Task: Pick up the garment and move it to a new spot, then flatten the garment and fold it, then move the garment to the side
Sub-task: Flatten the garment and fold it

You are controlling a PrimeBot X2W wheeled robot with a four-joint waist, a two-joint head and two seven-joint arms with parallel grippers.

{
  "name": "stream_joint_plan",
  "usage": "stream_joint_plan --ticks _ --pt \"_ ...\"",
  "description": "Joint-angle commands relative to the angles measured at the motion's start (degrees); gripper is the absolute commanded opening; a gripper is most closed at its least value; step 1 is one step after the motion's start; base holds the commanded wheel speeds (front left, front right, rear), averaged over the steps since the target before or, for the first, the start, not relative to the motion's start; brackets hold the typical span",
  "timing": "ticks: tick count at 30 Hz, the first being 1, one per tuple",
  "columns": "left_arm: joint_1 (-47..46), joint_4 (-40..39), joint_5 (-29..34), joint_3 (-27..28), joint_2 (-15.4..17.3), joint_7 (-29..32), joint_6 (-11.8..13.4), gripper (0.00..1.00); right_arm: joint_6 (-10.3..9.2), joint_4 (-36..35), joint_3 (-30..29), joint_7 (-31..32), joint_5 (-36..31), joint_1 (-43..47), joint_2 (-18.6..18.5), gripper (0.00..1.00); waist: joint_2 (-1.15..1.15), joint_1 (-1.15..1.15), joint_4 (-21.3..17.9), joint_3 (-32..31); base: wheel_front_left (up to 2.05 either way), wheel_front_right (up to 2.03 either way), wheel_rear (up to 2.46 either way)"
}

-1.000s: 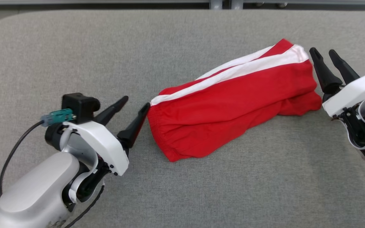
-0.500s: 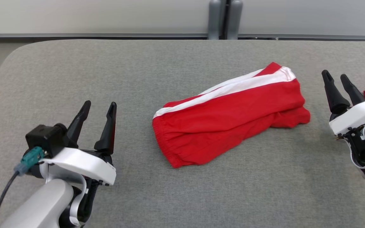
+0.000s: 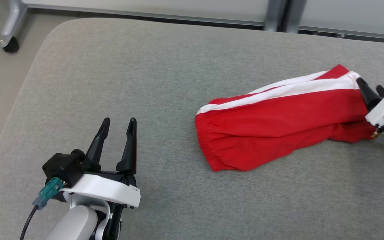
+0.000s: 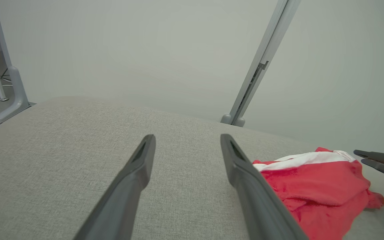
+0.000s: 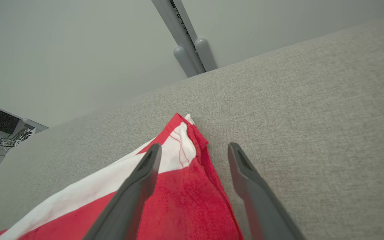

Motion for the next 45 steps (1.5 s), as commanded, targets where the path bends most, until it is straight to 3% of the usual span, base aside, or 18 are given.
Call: stream_joint_plan --ticks 1,12,16,17,18,19,20,31,36,45 --pt "0.6 0.4 0.8 0.9 -0.5 -0.2 -0.7 1.0 0.02 2.4 0.1 1.5 0.6 -1.0 -0.2 1.0 0.0 0.0 1.7 0.6 0.0 0.0 0.0" --pt "1.6 3.2 3.7 3.3 -3.5 -0.2 -4.1 1.0 0.0 13.3 -1.4 16.6 7.4 0.5 3.7 1.0 0.0 0.0 4.7 0.7 0.0 0.0 0.0" --pt "1.7 3.8 4.5 3.8 -4.0 -0.2 -4.6 1.0 0.01 12.0 -2.0 16.1 8.5 0.5 4.7 1.0 0.0 0.0 4.7 0.6 0.0 0.0 0.0" --pt "1.8 4.0 4.7 3.9 -4.1 -0.2 -4.7 1.0 0.01 11.4 -2.1 15.5 8.5 0.5 4.7 0.63 0.0 0.0 4.7 0.5 0.0 0.0 0.0" --pt "1.8 4.2 4.7 4.0 -4.2 -0.2 -4.8 1.0 0.01 10.9 -2.1 14.6 8.4 0.6 4.6 0.35 0.0 0.0 4.6 0.3 0.0 0.0 0.0" --pt "1.9 4.3 4.7 4.0 -4.2 -0.2 -5.0 1.0 0.01 10.4 -2.3 13.3 8.2 0.4 4.4 0.11 0.0 0.0 4.5 0.2 0.0 0.0 0.0" --pt "1.9 4.5 4.9 4.0 -4.3 -0.2 -5.0 1.0 0.01 9.9 -2.5 12.0 8.2 0.3 4.2 0.0 0.0 0.0 4.3 0.0 0.0 0.0 0.0" --pt "2.8 5.6 4.9 4.1 -4.2 -0.2 -5.5 1.0 0.02 3.5 -3.3 1.5 8.3 4.6 3.4 0.0 0.0 0.0 0.9 -3.8 0.0 0.0 0.0" --pt "4.7 5.4 5.0 5.5 -4.0 -0.2 -5.3 1.0 0.02 -2.0 -1.6 -2.7 7.2 10.0 3.1 0.0 0.0 0.0 -3.2 -7.2 0.0 0.0 0.0" --pt "10.3 4.2 11.3 10.6 -4.5 -0.2 -5.0 1.0 0.02 -8.2 0.1 -9.5 6.1 16.6 0.9 0.0 0.0 0.0 -7.0 -11.3 0.0 0.0 0.0"
